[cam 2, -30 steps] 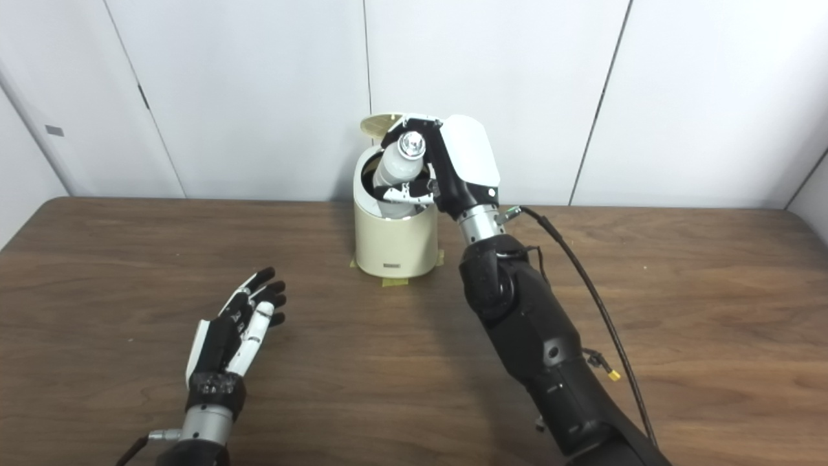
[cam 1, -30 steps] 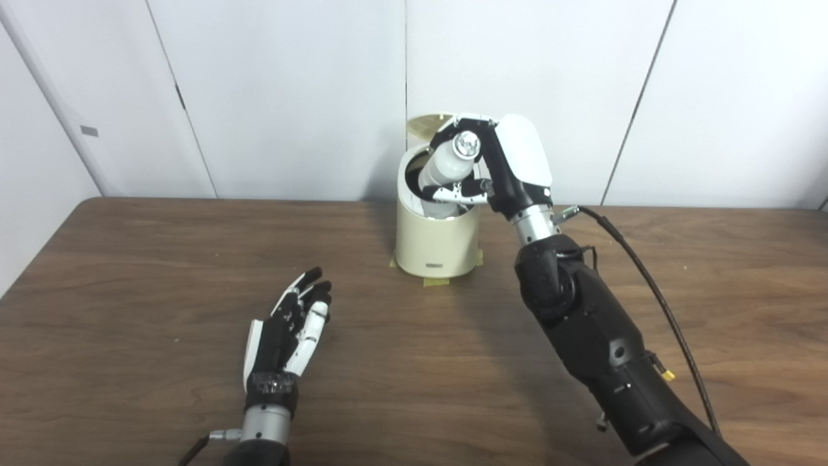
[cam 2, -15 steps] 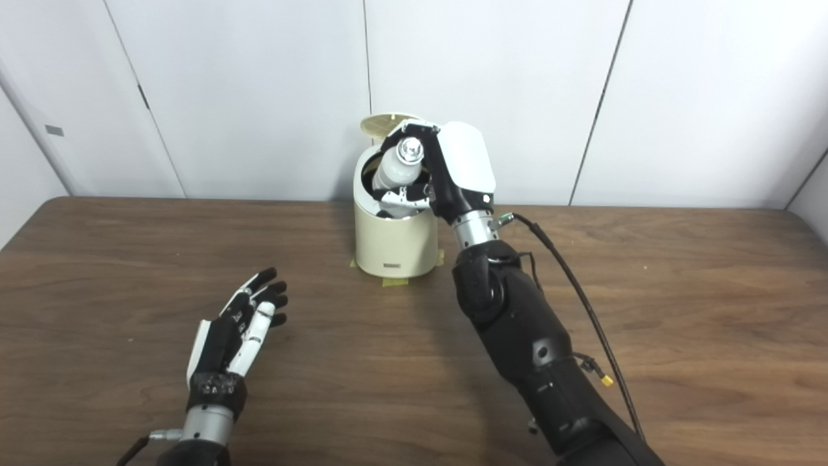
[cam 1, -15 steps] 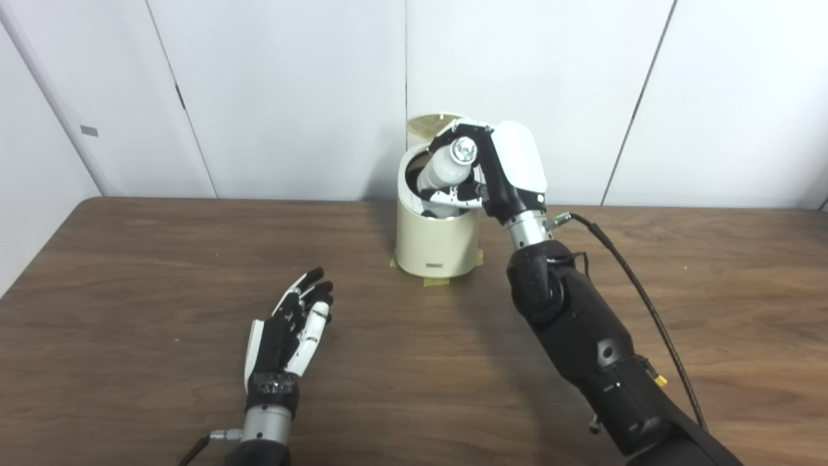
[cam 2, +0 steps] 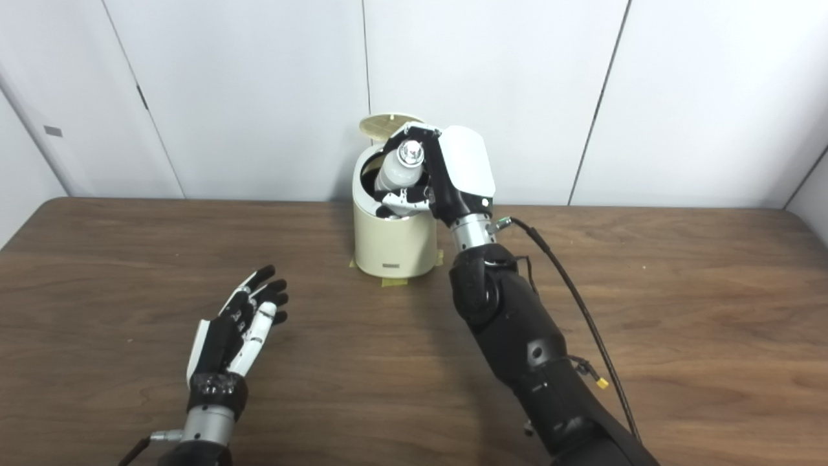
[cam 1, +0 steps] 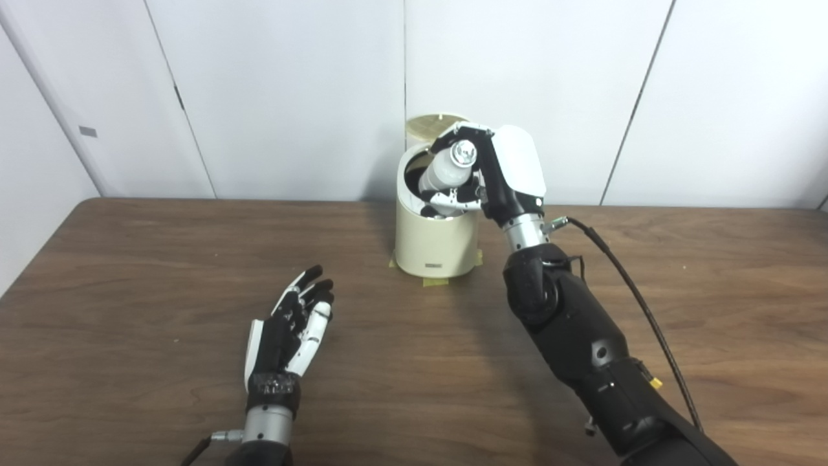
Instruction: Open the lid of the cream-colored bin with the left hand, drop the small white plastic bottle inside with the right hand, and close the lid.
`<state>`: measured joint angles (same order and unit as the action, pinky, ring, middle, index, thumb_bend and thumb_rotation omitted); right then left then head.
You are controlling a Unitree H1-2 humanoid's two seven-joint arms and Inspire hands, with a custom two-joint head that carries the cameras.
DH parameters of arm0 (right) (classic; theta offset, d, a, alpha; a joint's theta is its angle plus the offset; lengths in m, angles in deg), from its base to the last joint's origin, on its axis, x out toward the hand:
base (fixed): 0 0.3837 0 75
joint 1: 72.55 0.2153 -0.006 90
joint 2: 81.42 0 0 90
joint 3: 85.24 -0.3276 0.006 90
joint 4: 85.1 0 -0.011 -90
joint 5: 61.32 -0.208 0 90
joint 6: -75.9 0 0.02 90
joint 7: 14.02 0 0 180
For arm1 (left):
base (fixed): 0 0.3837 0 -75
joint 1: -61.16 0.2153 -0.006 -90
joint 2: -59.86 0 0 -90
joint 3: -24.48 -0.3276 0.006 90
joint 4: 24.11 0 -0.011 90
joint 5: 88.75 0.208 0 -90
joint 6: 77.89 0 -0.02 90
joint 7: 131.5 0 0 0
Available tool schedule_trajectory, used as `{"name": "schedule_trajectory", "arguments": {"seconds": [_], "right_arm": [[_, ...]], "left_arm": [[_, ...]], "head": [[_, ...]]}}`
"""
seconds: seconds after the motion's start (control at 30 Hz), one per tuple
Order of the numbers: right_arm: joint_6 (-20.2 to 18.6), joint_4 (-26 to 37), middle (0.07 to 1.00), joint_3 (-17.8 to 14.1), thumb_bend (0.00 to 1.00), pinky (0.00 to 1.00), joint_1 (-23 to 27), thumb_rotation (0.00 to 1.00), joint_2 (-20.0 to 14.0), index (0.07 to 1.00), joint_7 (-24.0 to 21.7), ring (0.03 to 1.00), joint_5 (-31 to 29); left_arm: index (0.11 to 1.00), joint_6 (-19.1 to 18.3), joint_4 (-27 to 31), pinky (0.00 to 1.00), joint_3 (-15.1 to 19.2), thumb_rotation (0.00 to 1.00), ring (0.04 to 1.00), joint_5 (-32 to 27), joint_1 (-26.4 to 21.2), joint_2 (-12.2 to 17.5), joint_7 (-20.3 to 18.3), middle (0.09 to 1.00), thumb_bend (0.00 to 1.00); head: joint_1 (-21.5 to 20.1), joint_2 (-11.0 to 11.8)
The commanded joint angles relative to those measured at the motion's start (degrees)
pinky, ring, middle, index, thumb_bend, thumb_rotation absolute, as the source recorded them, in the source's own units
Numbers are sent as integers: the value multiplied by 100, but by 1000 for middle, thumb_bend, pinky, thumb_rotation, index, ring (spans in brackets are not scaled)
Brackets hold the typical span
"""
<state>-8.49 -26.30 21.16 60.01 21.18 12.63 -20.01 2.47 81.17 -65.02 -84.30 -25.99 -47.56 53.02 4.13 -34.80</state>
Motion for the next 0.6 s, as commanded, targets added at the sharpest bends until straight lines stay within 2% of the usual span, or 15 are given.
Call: {"name": "schedule_trajectory", "arguments": {"seconds": [0.0, 0.1, 0.13, 0.2, 0.23, 0.27, 0.3, 0.4, 0.57], "right_arm": [[-91, 186, 484, -53, 514, 345, 356, 0, 15, 550, 47, 395, 24], [-492, 312, 486, 45, 517, 361, 338, 0, -35, 538, -125, 409, 220], [-612, 348, 479, 78, 523, 371, 333, 3, -50, 524, -166, 451, 286], [-767, 384, 591, 148, 524, 413, 329, 117, -80, 501, -187, 533, 392], [-834, 399, 614, 183, 733, 428, 329, 155, -95, 563, -193, 555, 443], [-877, 411, 629, 206, 844, 437, 328, 182, -103, 598, -198, 570, 472], [-928, 424, 639, 227, 913, 442, 327, 198, -110, 620, -212, 580, 503], [-1044, 416, 657, 266, 983, 456, 335, 233, -111, 652, -236, 604, 548], [-1075, 425, 662, 282, 1000, 460, 315, 240, -117, 663, -247, 613, 537]], "left_arm": [[896, 277, 193, 774, -7, 552, 815, 6, -40, -73, 53, 824, 399], [895, 272, 197, 778, 6, 547, 814, -36, -42, -87, 50, 824, 396], [894, 265, 201, 778, 8, 544, 813, -32, -42, -91, 56, 822, 394], [891, 265, 203, 774, 1, 542, 809, -1, -41, -84, 60, 820, 389], [890, 263, 205, 771, 0, 544, 807, 0, -41, -81, 57, 818, 390], [890, 262, 206, 770, 0, 546, 807, -2, -41, -80, 54, 818, 390], [890, 271, 202, 770, 2, 547, 807, -24, -42, -77, 42, 818, 390], [894, 253, 212, 774, -2, 552, 808, -11, -47, -71, 41, 819, 399], [895, 180, 256, 775, -8, 551, 812, 7, -35, -76, 41, 822, 404]], "head": [[7, -9], [-9, -2], [-9, -2], [-9, -2], [-9, -2], [-9, -2], [-9, -2], [-9, -2], [-18, -16]]}}
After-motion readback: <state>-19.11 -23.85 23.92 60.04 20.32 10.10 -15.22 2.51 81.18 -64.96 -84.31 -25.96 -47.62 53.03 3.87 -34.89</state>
